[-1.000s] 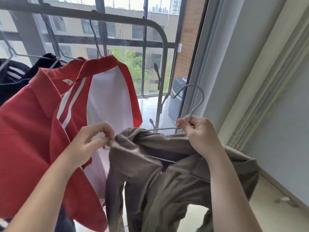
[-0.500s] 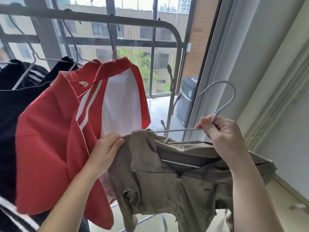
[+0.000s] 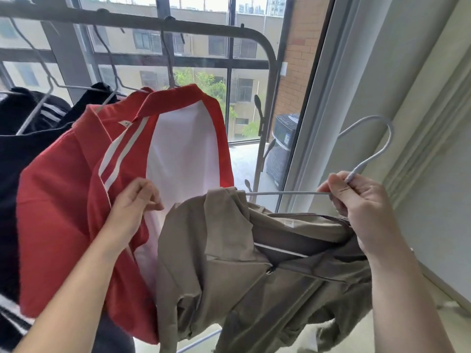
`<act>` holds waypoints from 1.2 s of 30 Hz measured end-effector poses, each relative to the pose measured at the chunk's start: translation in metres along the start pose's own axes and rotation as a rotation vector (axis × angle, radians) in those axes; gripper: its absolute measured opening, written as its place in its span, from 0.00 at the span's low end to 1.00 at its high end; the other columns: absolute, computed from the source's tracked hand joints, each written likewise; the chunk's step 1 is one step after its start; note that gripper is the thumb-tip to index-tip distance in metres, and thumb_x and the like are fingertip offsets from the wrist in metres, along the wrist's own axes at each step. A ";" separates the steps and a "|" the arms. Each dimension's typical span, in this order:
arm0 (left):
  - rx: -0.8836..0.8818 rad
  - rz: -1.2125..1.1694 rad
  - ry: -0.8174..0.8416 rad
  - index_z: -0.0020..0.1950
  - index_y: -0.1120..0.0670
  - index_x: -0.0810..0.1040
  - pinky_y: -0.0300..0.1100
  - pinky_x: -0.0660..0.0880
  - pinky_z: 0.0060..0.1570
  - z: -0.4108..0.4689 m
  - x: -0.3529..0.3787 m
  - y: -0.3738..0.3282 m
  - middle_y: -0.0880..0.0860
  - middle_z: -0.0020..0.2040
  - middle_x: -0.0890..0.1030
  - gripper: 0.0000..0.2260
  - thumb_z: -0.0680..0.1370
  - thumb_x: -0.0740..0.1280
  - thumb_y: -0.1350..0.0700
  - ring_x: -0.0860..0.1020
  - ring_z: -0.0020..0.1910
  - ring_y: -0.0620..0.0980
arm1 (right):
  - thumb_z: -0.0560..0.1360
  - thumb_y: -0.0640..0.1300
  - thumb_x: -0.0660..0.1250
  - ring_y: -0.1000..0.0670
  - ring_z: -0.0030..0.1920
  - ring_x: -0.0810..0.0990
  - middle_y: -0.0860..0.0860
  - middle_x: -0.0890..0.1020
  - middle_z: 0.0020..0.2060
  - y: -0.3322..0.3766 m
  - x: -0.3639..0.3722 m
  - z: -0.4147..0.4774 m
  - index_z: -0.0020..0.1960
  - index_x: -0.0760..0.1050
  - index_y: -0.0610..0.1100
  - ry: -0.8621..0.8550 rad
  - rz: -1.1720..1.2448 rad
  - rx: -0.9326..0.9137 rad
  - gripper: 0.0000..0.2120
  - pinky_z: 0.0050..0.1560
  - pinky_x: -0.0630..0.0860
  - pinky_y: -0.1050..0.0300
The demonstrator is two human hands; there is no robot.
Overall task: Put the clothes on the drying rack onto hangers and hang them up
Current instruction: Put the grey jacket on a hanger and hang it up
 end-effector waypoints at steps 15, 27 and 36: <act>0.115 0.270 -0.212 0.41 0.50 0.75 0.37 0.68 0.41 0.005 0.001 -0.020 0.49 0.40 0.77 0.12 0.80 0.59 0.64 0.74 0.41 0.42 | 0.78 0.48 0.65 0.50 0.26 0.60 0.52 0.65 0.23 0.002 0.004 0.004 0.36 0.81 0.48 0.009 -0.147 0.024 0.14 0.26 0.58 0.62; -0.143 0.453 0.475 0.47 0.40 0.76 0.39 0.67 0.58 0.002 0.073 -0.041 0.41 0.47 0.80 0.19 0.72 0.54 0.30 0.77 0.51 0.41 | 0.74 0.52 0.64 0.50 0.27 0.60 0.46 0.64 0.24 0.007 0.021 0.011 0.35 0.82 0.52 -0.005 -0.070 -0.004 0.12 0.27 0.58 0.63; -0.391 0.327 0.692 0.49 0.53 0.82 0.39 0.78 0.44 0.018 0.099 -0.047 0.53 0.46 0.83 0.05 0.77 0.66 0.58 0.79 0.45 0.49 | 0.79 0.45 0.64 0.48 0.29 0.63 0.46 0.67 0.26 0.014 0.045 0.019 0.37 0.81 0.48 0.232 -0.219 -0.014 0.12 0.29 0.63 0.66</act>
Point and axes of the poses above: each hand's wrist, its own z-axis towards the middle knuckle, its own x-axis out of the palm, y = z × x, the point moved 7 cm from there along z, towards the middle knuckle
